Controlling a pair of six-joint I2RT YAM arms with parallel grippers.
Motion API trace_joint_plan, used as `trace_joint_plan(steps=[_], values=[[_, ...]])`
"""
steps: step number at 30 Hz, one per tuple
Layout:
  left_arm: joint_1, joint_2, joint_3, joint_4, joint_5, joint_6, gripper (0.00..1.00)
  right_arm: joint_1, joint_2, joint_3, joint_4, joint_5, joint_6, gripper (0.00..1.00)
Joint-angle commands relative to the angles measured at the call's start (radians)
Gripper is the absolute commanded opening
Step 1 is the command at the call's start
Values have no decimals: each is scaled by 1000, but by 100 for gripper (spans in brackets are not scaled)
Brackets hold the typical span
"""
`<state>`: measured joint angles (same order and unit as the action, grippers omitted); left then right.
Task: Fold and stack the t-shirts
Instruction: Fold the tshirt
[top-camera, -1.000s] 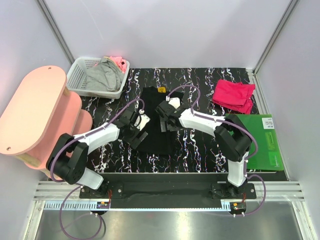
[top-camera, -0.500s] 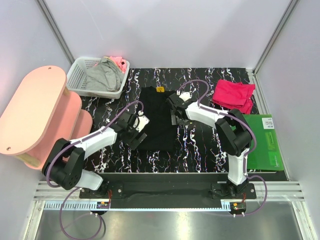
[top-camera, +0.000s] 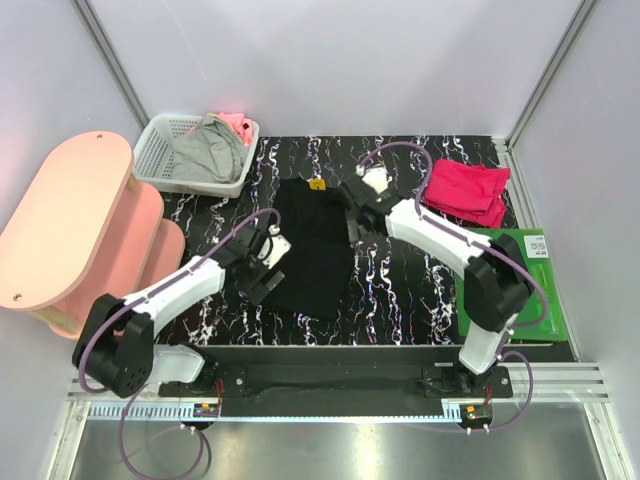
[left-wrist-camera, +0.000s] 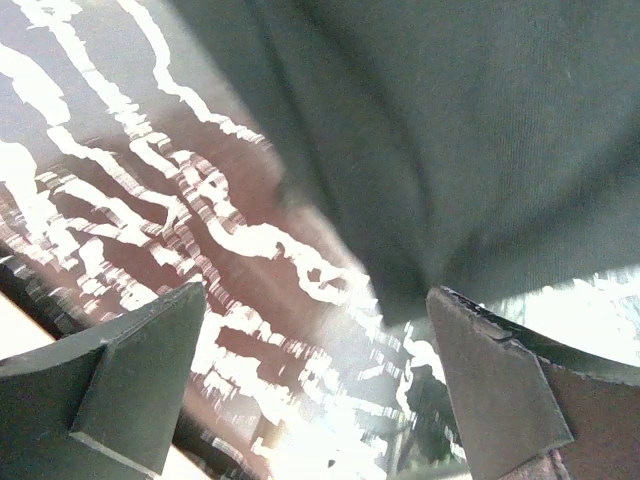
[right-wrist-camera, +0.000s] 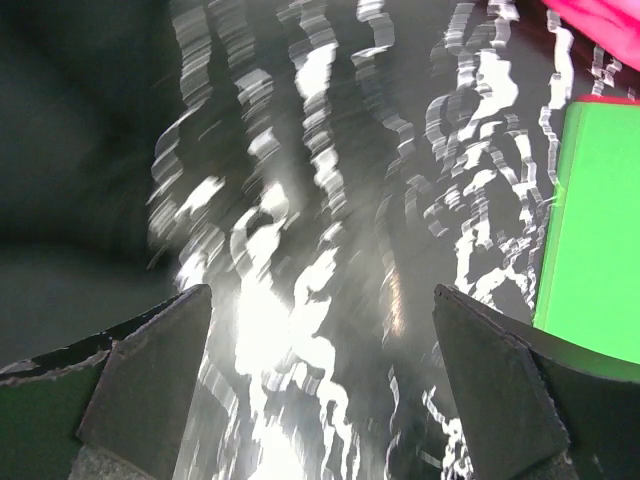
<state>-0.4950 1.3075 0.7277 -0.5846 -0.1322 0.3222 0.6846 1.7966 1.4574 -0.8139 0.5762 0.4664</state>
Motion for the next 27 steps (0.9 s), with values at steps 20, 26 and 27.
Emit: trace_joint_plan(steps=[20,26,27], values=[[472,-189,628,-359,184,-84,99,743,208,96,75,169,-379,100],[493,-159,642,-363,178,-121,99,764,322,173,96,156,-394,100],[495,-157,644,-365,178,-123,99,764,339,181,101,154,-393,100]])
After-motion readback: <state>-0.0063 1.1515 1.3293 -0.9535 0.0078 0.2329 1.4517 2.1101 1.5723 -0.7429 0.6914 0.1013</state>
